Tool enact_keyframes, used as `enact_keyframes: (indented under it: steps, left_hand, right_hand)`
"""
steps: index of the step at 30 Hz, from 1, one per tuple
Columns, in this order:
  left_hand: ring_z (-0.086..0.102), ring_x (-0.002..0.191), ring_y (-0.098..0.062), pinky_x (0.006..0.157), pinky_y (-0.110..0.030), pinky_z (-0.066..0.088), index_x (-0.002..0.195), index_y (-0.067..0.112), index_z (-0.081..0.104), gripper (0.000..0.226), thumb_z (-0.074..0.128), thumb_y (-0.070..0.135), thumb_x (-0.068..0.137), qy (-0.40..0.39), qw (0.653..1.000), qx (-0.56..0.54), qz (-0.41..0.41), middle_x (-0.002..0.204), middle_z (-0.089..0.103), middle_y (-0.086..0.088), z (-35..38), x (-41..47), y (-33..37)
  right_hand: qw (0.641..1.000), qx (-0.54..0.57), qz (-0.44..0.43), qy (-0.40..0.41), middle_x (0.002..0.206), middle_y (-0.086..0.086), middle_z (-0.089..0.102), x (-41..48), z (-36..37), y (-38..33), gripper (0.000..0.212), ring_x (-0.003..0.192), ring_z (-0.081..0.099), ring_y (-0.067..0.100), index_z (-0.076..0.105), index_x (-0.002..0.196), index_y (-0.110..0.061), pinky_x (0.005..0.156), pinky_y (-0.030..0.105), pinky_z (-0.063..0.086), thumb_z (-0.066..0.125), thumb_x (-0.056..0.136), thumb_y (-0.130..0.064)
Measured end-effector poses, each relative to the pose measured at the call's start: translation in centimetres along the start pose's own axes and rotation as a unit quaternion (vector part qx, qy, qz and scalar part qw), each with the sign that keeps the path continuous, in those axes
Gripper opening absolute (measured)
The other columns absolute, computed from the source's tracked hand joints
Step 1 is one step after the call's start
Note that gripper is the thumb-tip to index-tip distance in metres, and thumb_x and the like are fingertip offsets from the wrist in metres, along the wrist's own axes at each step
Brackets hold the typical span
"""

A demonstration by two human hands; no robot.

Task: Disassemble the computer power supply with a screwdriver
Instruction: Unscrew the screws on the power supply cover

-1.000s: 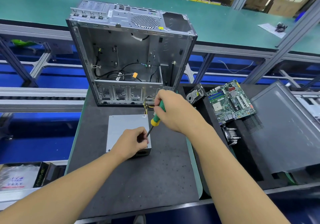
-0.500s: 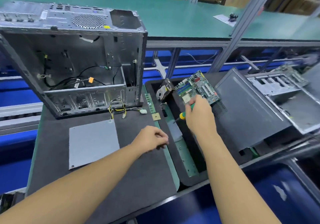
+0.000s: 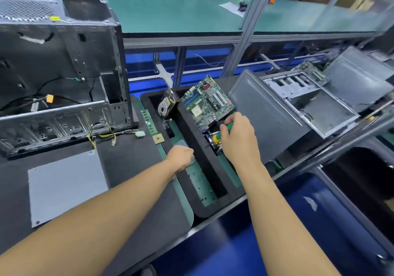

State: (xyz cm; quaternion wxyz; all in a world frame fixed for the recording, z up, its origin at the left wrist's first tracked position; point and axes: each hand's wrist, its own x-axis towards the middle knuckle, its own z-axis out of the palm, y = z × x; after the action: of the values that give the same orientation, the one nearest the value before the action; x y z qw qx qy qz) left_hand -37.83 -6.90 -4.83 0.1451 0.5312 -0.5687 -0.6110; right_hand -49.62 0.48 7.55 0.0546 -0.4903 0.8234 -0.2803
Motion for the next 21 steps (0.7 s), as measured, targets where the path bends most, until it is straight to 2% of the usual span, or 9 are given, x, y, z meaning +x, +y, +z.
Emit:
enact_keyframes:
  steps: [3,5,7,9,11,12,14,17,21]
  left_hand:
    - [0.064,0.071,-0.008,0.063,-0.021,0.048,0.1,0.015,0.072,0.028,0.045,0.013,0.099,0.053,0.995,0.051,0.071,0.094,0.075,0.006,-3.2,-1.3,-0.7]
    - [0.05,0.044,0.002,0.044,-0.013,0.037,0.102,0.024,0.069,0.025,0.045,0.017,0.1,0.079,0.988,0.074,0.109,0.082,0.076,0.015,-5.7,-2.8,-1.5]
    - [0.045,0.04,-0.002,0.041,-0.013,0.034,0.102,0.03,0.066,0.022,0.046,0.021,0.102,0.102,0.977,0.114,0.145,0.08,0.074,0.022,-8.6,-4.1,-2.6]
    - [0.057,0.059,0.001,0.054,-0.013,0.042,0.105,0.034,0.065,0.02,0.048,0.025,0.101,0.111,0.964,0.18,0.16,0.091,0.074,0.024,-11.6,-5.9,-4.0]
    - [0.062,0.105,-0.002,0.091,-0.024,0.048,0.114,0.033,0.067,0.021,0.053,0.028,0.099,0.112,0.939,0.275,0.175,0.119,0.068,0.02,-14.8,-7.1,-6.1]
    - [0.052,0.126,-0.008,0.107,-0.034,0.04,0.119,0.032,0.067,0.024,0.056,0.032,0.097,0.101,0.921,0.331,0.179,0.136,0.059,0.015,-16.3,-7.9,-7.2]
    - [0.02,0.149,-0.013,0.121,-0.045,0.019,0.129,0.037,0.062,0.04,0.057,0.049,0.092,0.077,0.897,0.404,0.164,0.161,0.027,0.011,-19.3,-9.7,-9.4]
    - [-0.013,0.152,-0.011,0.122,-0.049,0.001,0.147,0.048,0.039,0.076,0.055,0.07,0.076,0.049,0.869,0.477,0.124,0.165,-0.013,0.015,-23.4,-12.3,-12.8]
    - [-0.025,0.145,-0.008,0.12,-0.043,-0.005,0.154,0.052,0.004,0.111,0.068,0.074,0.066,0.022,0.834,0.545,0.08,0.156,-0.034,0.015,-27.0,-15.5,-16.8]
  right_hand:
    - [0.998,0.055,-0.027,-0.003,0.107,0.005,0.057,0.1,0.9,-2.3,0.015,0.093,0.057,0.027,0.051,0.106,-0.013,0.079,0.044,0.047,0.057,0.098,-0.025]
    - [0.994,0.104,-0.045,-0.007,0.099,0.004,0.058,0.0,1.7,-4.2,0.019,0.089,0.058,0.027,0.051,0.105,-0.014,0.077,0.041,0.048,0.06,0.096,-0.029]
    - [0.987,0.135,-0.082,-0.001,0.09,0.002,0.057,-0.3,2.5,-6.3,0.022,0.083,0.053,0.021,0.053,0.101,-0.013,0.072,0.029,0.043,0.063,0.095,-0.032]
    - [0.979,0.163,-0.118,-0.013,0.082,-0.001,0.053,-0.8,3.4,-8.4,0.023,0.075,0.049,0.013,0.052,0.096,-0.014,0.062,0.016,0.036,0.062,0.095,-0.034]
    - [0.971,0.189,-0.137,-0.045,0.077,-0.005,0.049,-1.4,4.6,-10.5,0.024,0.067,0.046,0.008,0.051,0.096,-0.014,0.057,0.012,0.036,0.059,0.097,-0.037]
    - [0.968,0.196,-0.144,-0.063,0.075,-0.005,0.048,-1.7,5.2,-11.6,0.024,0.064,0.045,0.007,0.051,0.097,-0.014,0.055,0.012,0.035,0.058,0.098,-0.037]
    - [0.962,0.196,-0.167,-0.091,0.073,-0.005,0.048,-2.5,6.3,-13.5,0.024,0.06,0.043,0.008,0.05,0.098,-0.014,0.052,0.014,0.035,0.056,0.098,-0.037]
    - [0.953,0.203,-0.191,-0.12,0.072,-0.005,0.05,-3.9,7.7,-16.1,0.023,0.061,0.046,0.008,0.049,0.097,-0.014,0.051,0.017,0.035,0.056,0.099,-0.036]
    - [0.941,0.213,-0.213,-0.154,0.071,-0.005,0.052,-6.0,9.2,-19.1,0.021,0.063,0.049,-0.001,0.049,0.095,-0.016,0.052,0.015,0.037,0.056,0.098,-0.035]
